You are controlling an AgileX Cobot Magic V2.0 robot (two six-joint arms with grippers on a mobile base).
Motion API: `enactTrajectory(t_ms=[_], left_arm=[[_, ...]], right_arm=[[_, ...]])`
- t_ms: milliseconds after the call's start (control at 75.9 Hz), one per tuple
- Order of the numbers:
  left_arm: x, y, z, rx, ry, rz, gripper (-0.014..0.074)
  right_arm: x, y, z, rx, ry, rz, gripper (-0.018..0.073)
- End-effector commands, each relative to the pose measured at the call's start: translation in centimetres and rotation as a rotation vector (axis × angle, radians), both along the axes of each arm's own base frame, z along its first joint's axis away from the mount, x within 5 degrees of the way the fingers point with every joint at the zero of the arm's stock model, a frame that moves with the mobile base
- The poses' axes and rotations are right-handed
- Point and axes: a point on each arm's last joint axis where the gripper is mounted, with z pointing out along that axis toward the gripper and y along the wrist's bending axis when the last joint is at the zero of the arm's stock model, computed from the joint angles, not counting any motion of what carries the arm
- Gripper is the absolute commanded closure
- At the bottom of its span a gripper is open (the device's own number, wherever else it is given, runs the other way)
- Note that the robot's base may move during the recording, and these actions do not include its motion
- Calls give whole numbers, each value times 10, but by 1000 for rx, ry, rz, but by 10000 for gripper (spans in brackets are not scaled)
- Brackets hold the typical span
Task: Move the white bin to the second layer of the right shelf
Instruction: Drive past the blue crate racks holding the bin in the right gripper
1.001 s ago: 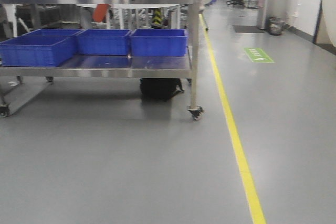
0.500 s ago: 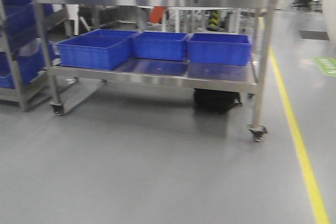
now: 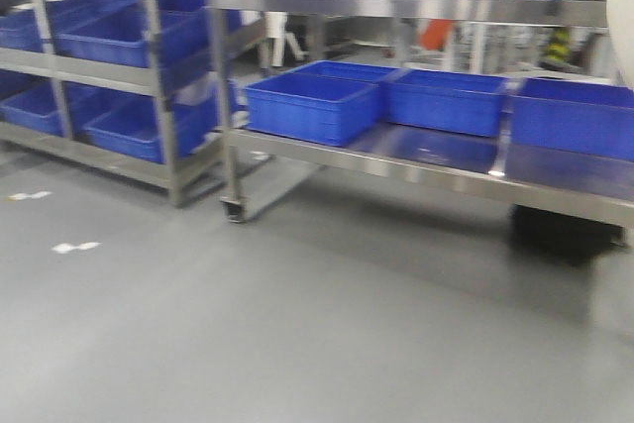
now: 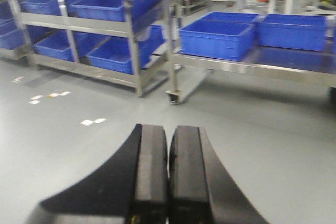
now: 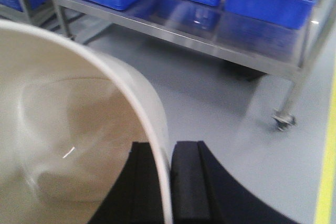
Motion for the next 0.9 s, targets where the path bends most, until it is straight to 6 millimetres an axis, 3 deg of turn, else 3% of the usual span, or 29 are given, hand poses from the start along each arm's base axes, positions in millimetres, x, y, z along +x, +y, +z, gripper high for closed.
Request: enactTrajectory(t_ms=[0,882], left_arm=[[1,0,-4,-9,-64,-3,512],[1,0,-4,-9,-64,-3,512]], right_arm=[[2,0,20,1,-136,1,511],[2,0,20,1,-136,1,511]])
